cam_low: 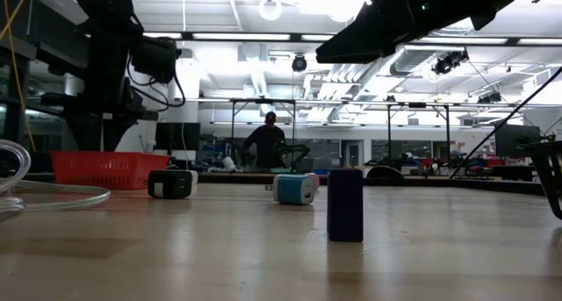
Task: Pick & Place Office items
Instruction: Put the purple digital clock into the red bin
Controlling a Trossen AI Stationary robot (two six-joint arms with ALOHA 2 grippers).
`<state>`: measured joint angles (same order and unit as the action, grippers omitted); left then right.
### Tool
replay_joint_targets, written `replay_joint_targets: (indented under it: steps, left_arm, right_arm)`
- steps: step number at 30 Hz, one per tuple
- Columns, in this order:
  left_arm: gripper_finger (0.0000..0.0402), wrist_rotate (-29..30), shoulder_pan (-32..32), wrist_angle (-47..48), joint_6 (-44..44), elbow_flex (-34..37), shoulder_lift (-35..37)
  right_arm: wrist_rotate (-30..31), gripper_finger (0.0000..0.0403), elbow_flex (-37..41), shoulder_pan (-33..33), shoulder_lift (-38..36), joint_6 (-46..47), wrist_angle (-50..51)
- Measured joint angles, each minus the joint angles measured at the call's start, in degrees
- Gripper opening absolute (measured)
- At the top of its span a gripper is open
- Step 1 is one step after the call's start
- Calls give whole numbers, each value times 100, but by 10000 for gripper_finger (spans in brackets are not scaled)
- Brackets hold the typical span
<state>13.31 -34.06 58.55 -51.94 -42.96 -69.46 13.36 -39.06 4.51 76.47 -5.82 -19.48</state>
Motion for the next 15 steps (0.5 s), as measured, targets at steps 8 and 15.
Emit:
replay_joint_targets:
  steps: [8, 15]
  left_arm:
    - [193, 13, 79, -632, 965, 0, 861]
    - [193, 7, 506, -1677, 1942, -4, 1089]
  right_arm:
    - [-2, 211, -1, 0, 0, 0, -1]
    - [0, 211, -1, -1, 0, 1, -1]
